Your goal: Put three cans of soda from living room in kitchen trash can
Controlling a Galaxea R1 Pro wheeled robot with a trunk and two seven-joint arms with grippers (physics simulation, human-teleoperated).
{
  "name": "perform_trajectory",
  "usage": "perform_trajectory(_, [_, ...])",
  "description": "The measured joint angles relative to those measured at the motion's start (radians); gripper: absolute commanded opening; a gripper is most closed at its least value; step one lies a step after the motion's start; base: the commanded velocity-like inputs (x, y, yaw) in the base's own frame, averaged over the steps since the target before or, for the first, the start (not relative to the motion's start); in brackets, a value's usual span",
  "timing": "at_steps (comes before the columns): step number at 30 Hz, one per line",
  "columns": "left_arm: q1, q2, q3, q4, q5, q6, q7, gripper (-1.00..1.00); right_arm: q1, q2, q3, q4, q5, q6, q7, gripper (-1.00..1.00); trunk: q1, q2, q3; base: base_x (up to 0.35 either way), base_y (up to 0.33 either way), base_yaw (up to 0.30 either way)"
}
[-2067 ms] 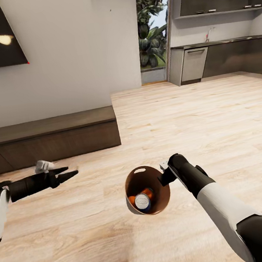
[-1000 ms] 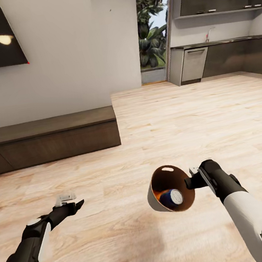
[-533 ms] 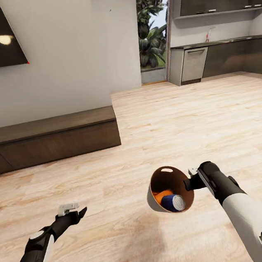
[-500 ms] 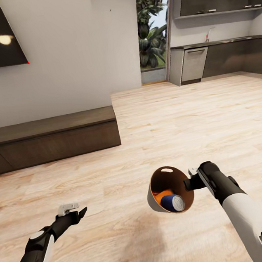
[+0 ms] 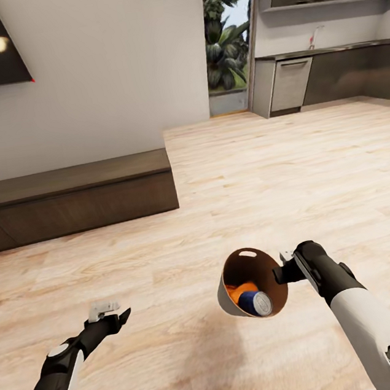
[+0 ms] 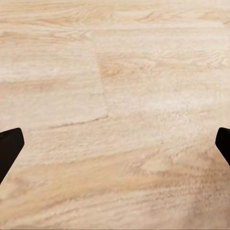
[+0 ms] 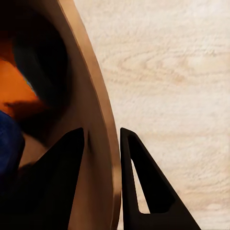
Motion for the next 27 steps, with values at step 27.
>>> perform_trajectory(27, [0.000,-0.011,-0.001,0.014,-0.012,-0.052,0.014,1.00,-0.007,-0.104,0.007,0.035,0.007,0.051,0.016,-1.00,0.002,-0.001,-0.019,0.000,0.000,0.000])
